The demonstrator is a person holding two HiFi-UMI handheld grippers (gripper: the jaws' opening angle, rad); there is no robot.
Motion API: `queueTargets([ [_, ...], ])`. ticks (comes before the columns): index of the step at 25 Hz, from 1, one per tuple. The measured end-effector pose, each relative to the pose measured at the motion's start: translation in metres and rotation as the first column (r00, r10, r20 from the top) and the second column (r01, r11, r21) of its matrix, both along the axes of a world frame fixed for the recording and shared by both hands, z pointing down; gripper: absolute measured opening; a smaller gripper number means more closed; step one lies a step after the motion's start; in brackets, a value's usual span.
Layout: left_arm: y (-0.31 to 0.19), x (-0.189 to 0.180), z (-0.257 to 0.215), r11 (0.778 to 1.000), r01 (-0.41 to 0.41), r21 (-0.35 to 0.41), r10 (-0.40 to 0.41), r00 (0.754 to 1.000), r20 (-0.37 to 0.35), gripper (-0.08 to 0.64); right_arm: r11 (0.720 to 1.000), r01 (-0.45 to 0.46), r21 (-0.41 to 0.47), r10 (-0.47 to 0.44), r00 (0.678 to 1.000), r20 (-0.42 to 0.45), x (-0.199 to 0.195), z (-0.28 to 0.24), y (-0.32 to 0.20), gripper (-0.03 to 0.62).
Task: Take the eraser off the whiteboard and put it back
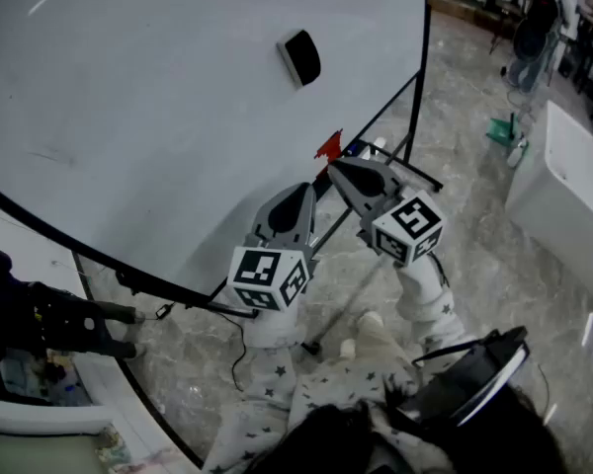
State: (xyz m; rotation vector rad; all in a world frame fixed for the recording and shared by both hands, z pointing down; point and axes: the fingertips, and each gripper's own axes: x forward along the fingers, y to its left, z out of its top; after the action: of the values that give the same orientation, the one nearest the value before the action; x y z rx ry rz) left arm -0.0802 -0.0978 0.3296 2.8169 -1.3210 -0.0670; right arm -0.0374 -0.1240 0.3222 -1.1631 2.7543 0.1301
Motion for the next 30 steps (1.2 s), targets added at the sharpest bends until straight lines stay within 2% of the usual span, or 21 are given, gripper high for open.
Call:
queueTargets([
  [9,-0.094,0.021,-0.038,0.998,0.054,0.037,-0.053,0.998,-0.031,0.002,0.995,0.039,0.088,-0.036,0.999,-0.035,0.014,-0.048,-0.096,0.008],
  [12,-0.099,0.018,-0.048,0.995,0.078,0.058,-0.076,0.996,-0.04,0.002,0.992,0.046,0.115,-0.041,0.998,-0.047,0.013,-0.059,-0.103,0.008],
  [16,-0.095,0.019,-0.051,0.994,0.082,0.071,-0.079,0.996,-0.041,0.0,0.986,0.08,0.148,-0.085,0.996,0.024,0.015,-0.071,-0.103,0.008],
  [19,-0.119,0.014,-0.055,0.993,0.098,0.069,-0.095,0.995,-0.038,0.002,0.985,0.057,0.166,-0.065,0.997,0.044,0.013,-0.083,-0.134,0.01],
  [21,-0.129,0.013,-0.058,0.993,0.094,0.071,-0.092,0.995,-0.037,0.002,0.984,0.028,0.174,-0.037,0.998,0.048,0.013,-0.09,-0.149,0.157],
  [23,-0.129,0.016,-0.063,0.994,0.081,0.077,-0.078,0.996,-0.037,0.002,0.98,-0.01,0.198,0.0,0.999,0.054,0.015,-0.1,-0.157,0.254],
  [26,-0.127,0.02,-0.074,0.994,0.06,0.087,-0.057,0.998,-0.038,0.002,0.967,-0.064,0.246,0.059,0.998,0.031,0.018,-0.115,-0.162,0.275],
  [30,-0.125,0.028,-0.086,0.994,0.045,0.102,-0.043,0.999,-0.024,0.0,0.961,-0.078,0.267,0.072,0.997,0.033,0.02,-0.133,-0.171,0.296],
])
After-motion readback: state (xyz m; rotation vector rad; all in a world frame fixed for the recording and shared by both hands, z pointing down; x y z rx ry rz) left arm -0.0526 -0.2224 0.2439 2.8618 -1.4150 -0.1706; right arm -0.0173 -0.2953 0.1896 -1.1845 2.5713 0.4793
